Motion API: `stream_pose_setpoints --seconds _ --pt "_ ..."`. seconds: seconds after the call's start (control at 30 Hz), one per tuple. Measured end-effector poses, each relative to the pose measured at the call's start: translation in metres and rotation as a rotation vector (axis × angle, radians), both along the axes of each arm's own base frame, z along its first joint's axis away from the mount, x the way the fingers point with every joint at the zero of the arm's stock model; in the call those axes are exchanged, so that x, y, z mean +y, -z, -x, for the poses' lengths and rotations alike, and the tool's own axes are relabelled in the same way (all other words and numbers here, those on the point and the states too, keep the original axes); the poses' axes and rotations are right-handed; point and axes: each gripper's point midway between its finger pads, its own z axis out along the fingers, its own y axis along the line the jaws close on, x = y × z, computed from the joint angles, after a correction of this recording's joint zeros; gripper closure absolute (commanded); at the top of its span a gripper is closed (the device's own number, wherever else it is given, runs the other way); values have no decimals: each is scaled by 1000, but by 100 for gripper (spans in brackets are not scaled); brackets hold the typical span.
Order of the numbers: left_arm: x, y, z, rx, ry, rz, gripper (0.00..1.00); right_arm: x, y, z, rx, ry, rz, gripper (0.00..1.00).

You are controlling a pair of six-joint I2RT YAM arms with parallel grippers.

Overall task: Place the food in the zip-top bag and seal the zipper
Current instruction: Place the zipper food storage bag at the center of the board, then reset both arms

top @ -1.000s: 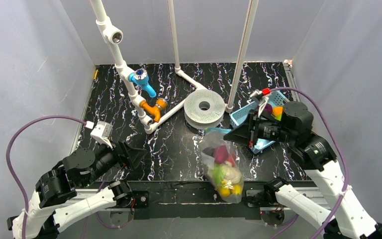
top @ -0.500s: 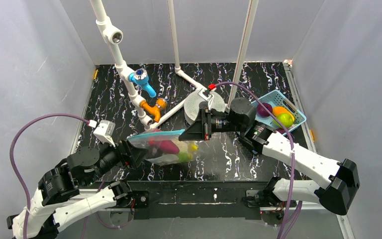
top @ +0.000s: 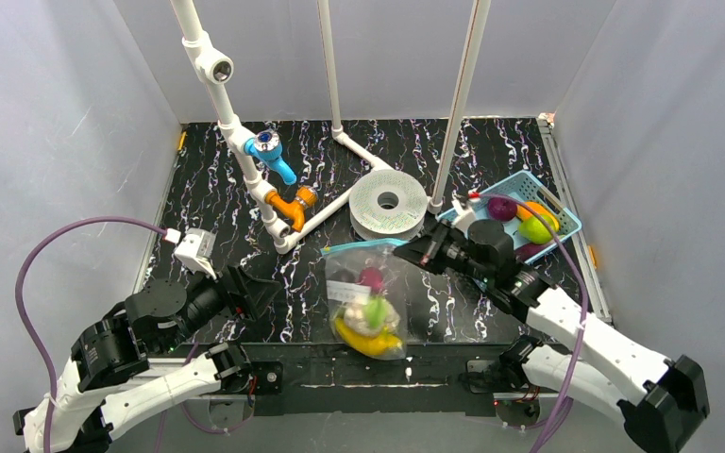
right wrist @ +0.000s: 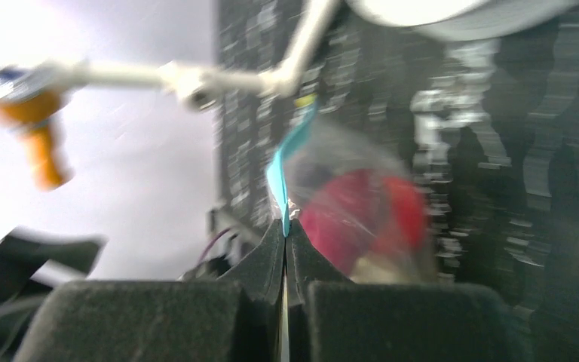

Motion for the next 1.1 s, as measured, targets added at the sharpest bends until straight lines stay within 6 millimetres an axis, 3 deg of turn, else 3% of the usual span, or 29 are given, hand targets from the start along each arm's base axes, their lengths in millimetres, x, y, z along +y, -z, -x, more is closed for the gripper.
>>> stream_pose_setpoints --seconds 0.1,0.23,0.33,0.43,0.53,0.63,0.77,0.87,1.1 --pt "0 1 1 7 -2 5 22 -44 47 -10 37 179 155 99" --pt "0 1 2 13 -2 11 19 -84 84 -12 40 268 349 99" --pt "1 2 2 21 -4 11 18 -110 114 -8 73 288 536 86" --pt "2 4 3 29 -7 10 18 -134 137 1 128 280 721 65" --pt "2 4 3 35 -10 13 17 -148 141 6 153 249 843 53" --pt "3 3 5 43 -14 19 17 -150 124 3 131 226 886 38" --pt "9 -5 9 51 -26 45 16 -146 71 -8 12 211 865 4" --pt "19 -22 12 41 -49 94 13 -145 23 -11 -111 196 835 1" --pt "44 -83 20 -74 -68 243 11 -155 -84 -4 -335 206 779 2"
